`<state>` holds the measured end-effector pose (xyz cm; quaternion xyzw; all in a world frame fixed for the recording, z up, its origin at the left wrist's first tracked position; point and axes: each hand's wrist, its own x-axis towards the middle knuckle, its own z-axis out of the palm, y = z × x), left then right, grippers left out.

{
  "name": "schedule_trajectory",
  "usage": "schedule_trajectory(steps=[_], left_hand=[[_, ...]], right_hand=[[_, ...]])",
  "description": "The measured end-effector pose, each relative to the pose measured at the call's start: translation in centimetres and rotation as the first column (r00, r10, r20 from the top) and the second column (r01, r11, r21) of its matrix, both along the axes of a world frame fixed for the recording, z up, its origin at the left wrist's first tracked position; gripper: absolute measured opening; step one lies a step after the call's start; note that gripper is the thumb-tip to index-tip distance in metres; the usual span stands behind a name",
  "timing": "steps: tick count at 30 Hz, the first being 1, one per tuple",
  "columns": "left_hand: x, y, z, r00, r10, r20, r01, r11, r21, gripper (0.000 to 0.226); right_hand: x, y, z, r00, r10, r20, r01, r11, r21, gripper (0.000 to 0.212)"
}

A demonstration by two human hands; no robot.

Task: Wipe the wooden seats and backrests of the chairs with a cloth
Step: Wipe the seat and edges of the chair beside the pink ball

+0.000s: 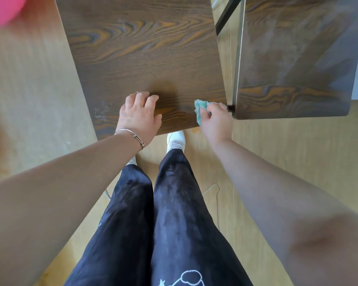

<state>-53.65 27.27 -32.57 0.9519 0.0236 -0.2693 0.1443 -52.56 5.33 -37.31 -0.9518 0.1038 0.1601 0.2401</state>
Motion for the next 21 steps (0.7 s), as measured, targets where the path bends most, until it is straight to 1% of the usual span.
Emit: schedule_trajectory(steps=[3, 5, 11, 14, 16, 21], left_hand=[[-1.2, 2.3, 0.1, 1.0, 0.017, 0.009, -0.017, 1.0, 0.014, 0.052], [-2.0, 4.0, 0.1, 0.999, 0.049, 0.017, -0.049, 0.999, 0.019, 0.052], [-4.6, 9.2, -0.2, 0.984, 0.177, 0.02, -0.177, 0.984, 0.017, 0.052], [-5.9, 11.6, -0.4, 0.973, 0.228, 0.022, -0.229, 0.973, 0.023, 0.052], [-6.7, 13.0, -0.6, 0.965, 0.261, 0.02, -0.261, 0.965, 0.024, 0.051], [-8.7, 15.7, -0.8, 0.942, 0.337, 0.002, -0.337, 0.941, 0.033, 0.05]], right_hand=[[-0.3, 1.5, 0.1, 0.989, -0.143, -0.037, 0.142, 0.99, -0.01, 0.027], [-0.4, 2.8, 0.3, 0.978, -0.2, -0.067, 0.199, 0.98, -0.018, 0.027], [-1.8, 8.3, 0.5, 0.973, -0.21, -0.091, 0.209, 0.978, -0.021, 0.023], [-2.9, 11.5, 0.4, 0.978, -0.182, -0.102, 0.183, 0.983, -0.001, 0.026], [-3.7, 13.8, 0.3, 0.987, -0.131, -0.096, 0.133, 0.991, 0.021, 0.026], [-6.5, 20.3, 0.2, 0.994, 0.087, -0.073, -0.081, 0.994, 0.079, 0.026]])
